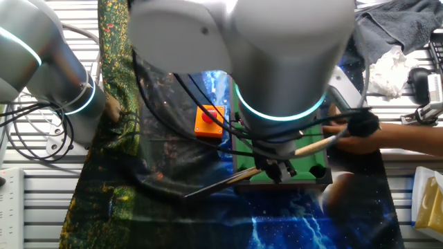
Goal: Hit the pool ball
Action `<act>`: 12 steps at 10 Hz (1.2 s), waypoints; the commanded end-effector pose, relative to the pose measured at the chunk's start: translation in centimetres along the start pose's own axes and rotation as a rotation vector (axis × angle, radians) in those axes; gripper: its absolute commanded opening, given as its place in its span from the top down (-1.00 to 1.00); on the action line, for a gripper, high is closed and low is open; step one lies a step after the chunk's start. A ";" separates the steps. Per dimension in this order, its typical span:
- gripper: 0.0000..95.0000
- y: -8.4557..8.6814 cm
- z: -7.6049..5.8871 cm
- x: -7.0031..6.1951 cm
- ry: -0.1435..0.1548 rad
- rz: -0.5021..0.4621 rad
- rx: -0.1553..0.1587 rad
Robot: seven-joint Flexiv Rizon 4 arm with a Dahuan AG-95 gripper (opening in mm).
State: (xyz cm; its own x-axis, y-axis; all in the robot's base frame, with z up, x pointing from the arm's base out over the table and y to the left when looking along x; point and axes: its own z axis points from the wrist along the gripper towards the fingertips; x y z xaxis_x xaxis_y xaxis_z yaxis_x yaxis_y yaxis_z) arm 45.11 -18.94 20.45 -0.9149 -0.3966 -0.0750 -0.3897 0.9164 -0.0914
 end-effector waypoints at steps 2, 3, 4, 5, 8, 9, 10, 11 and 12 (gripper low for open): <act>1.00 0.2 -0.4 0.0 -0.008 0.012 -0.002; 1.00 0.2 -0.4 0.0 -0.015 0.022 -0.008; 1.00 0.2 -0.4 0.0 -0.020 0.021 -0.011; 1.00 0.2 -0.4 0.0 -0.029 0.030 -0.019; 1.00 0.2 -0.4 0.0 -0.030 0.034 -0.027; 1.00 0.2 -0.4 0.0 -0.030 0.043 -0.028; 1.00 0.2 -0.4 0.0 -0.028 0.042 -0.028; 1.00 0.2 -0.4 0.0 -0.033 0.044 -0.031; 1.00 0.2 -0.4 0.0 -0.040 0.057 -0.035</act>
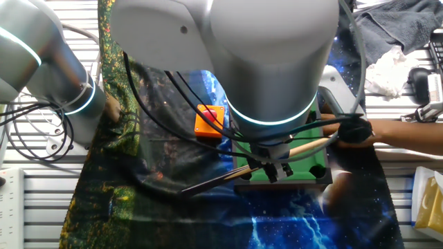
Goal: Hit the pool ball
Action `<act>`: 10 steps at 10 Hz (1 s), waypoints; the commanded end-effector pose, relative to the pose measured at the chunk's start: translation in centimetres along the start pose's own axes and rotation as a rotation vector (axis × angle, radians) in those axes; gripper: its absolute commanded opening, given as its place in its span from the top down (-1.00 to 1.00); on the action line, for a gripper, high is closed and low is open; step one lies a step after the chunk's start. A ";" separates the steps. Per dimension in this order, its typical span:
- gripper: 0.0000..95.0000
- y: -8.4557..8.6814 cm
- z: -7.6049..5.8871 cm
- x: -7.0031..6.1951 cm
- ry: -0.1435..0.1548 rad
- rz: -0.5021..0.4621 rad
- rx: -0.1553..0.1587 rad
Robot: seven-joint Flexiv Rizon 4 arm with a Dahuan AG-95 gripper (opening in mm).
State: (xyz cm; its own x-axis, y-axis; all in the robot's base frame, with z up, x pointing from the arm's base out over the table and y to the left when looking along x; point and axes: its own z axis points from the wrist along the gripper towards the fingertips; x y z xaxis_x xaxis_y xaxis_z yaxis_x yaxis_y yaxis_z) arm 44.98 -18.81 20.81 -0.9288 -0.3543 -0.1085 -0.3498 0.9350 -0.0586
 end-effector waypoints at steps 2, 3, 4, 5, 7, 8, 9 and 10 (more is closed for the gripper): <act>1.00 0.0 0.0 0.0 -0.020 0.023 -0.012; 1.00 0.0 0.0 0.0 -0.021 0.023 -0.012; 1.00 0.0 0.0 0.0 -0.022 0.024 -0.015; 1.00 0.0 -0.1 0.0 -0.029 0.028 -0.021; 1.00 0.1 -0.1 0.0 -0.028 0.025 -0.021; 1.00 0.1 -0.1 0.0 -0.028 0.024 -0.021; 1.00 0.1 -0.1 0.0 -0.028 0.016 -0.023; 1.00 0.1 -0.1 0.0 -0.027 0.014 -0.024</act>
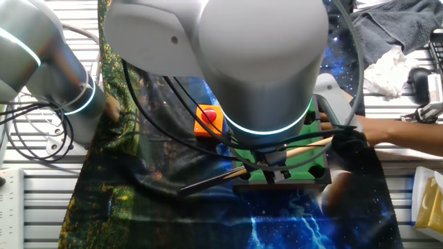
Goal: Hit the pool ball
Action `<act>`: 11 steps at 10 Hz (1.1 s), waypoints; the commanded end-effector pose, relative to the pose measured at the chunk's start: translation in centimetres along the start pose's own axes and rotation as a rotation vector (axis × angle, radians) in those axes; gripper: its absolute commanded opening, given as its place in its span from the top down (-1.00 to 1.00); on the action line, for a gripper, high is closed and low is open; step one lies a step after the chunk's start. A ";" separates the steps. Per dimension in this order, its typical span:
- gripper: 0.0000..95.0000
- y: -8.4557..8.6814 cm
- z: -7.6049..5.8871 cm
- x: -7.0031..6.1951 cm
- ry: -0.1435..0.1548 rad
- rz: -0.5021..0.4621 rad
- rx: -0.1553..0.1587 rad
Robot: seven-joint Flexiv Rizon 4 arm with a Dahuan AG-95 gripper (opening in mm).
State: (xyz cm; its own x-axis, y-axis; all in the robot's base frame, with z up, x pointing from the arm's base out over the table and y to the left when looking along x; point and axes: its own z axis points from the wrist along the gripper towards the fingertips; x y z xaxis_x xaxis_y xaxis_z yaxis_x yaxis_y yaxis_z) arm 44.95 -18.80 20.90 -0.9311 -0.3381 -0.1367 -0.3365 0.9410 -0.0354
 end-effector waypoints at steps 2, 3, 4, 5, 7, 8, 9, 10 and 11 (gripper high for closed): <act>1.00 0.0 0.0 0.0 -0.001 -0.023 -0.006; 1.00 0.0 0.0 0.0 -0.001 -0.030 -0.007; 1.00 0.0 0.0 0.0 0.000 -0.030 -0.007; 1.00 0.1 -0.1 0.0 -0.003 -0.026 -0.009; 1.00 0.2 -0.2 0.1 -0.008 -0.004 -0.011; 1.00 0.2 -0.2 0.1 -0.012 0.000 -0.013; 1.00 0.2 -0.2 0.1 -0.015 0.006 -0.015; 1.00 0.2 -0.2 0.1 -0.027 0.011 -0.023; 1.00 0.2 -0.2 0.1 -0.032 0.015 -0.032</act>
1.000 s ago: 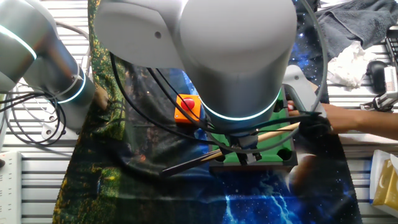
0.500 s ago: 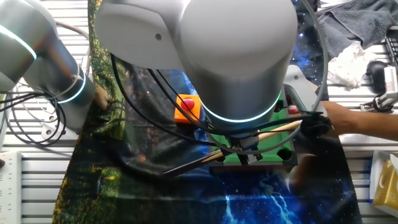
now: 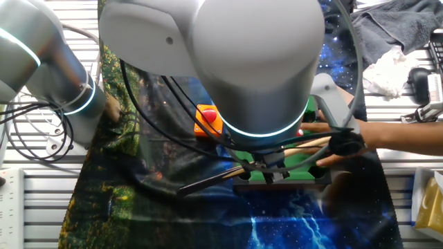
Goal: Hit the pool ball
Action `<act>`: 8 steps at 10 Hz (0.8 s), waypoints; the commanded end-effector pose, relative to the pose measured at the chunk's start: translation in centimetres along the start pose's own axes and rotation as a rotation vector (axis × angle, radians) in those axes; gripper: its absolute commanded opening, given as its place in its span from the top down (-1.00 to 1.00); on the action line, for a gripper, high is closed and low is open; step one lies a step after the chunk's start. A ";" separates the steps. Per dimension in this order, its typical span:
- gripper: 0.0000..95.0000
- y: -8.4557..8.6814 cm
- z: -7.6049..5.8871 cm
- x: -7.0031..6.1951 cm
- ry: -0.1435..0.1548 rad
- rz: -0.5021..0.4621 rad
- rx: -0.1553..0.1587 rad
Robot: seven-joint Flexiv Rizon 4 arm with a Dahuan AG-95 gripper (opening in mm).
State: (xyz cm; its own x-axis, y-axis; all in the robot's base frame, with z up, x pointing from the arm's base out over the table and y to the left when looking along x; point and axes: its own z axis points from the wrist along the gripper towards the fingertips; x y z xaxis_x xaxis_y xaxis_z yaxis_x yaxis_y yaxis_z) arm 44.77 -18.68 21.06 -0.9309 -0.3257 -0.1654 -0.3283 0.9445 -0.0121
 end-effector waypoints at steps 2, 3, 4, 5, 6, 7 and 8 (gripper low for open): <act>1.00 0.0 -0.1 0.0 0.000 -0.001 -0.011; 1.00 0.0 -0.1 0.0 -0.003 0.008 -0.010; 1.00 0.0 -0.1 0.0 -0.011 0.017 -0.008; 1.00 0.1 -0.1 0.0 -0.003 0.005 -0.004; 1.00 0.1 -0.1 0.0 0.008 -0.013 0.001; 1.00 0.1 -0.1 0.0 0.003 -0.010 -0.008; 1.00 0.1 -0.1 0.0 0.000 -0.020 -0.007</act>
State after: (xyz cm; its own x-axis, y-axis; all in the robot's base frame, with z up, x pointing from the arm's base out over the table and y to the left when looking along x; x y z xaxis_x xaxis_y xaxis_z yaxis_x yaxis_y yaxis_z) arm 44.53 -18.54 21.22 -0.9255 -0.3403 -0.1662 -0.3431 0.9392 -0.0129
